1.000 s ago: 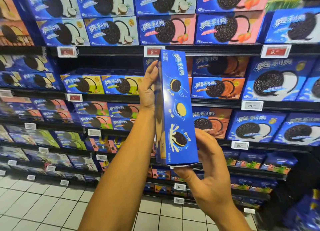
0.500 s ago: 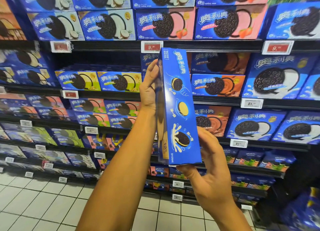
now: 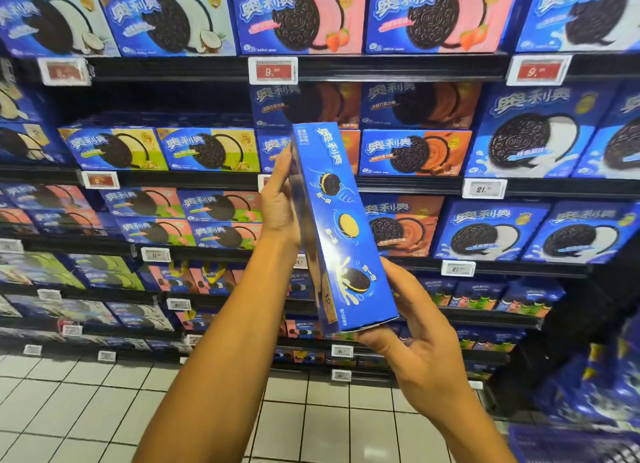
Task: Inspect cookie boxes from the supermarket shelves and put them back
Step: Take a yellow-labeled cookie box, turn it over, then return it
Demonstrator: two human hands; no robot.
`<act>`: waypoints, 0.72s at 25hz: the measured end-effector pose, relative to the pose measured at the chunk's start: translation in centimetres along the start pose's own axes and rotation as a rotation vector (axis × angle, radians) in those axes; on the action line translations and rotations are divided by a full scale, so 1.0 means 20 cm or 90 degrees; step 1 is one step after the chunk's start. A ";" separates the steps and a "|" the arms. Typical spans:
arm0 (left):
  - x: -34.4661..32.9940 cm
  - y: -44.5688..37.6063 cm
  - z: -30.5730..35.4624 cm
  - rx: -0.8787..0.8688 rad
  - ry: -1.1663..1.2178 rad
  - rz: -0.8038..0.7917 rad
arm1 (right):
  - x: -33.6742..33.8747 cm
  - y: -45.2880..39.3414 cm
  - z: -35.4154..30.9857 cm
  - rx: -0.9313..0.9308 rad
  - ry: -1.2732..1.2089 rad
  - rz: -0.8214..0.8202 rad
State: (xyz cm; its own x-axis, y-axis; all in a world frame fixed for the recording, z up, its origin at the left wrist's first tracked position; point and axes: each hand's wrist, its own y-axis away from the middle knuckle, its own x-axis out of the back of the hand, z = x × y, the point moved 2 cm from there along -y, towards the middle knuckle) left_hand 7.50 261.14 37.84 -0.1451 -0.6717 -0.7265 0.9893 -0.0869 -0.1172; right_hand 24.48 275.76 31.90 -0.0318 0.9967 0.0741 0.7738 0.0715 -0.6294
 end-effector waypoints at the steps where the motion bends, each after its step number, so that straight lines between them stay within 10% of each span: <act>1: 0.01 -0.01 -0.06 0.017 0.017 0.003 | 0.04 0.01 0.04 -0.045 -0.003 0.004; 18: -0.07 0.35 -1.56 0.467 -0.323 -0.238 | 1.35 1.09 0.47 -0.530 -0.279 0.635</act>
State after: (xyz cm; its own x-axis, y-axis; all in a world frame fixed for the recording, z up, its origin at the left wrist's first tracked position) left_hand 14.16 284.31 16.88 -0.5991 -0.7298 -0.3293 0.6690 -0.6822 0.2949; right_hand 34.48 304.56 12.83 0.6820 0.5533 -0.4782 0.7292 -0.5646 0.3867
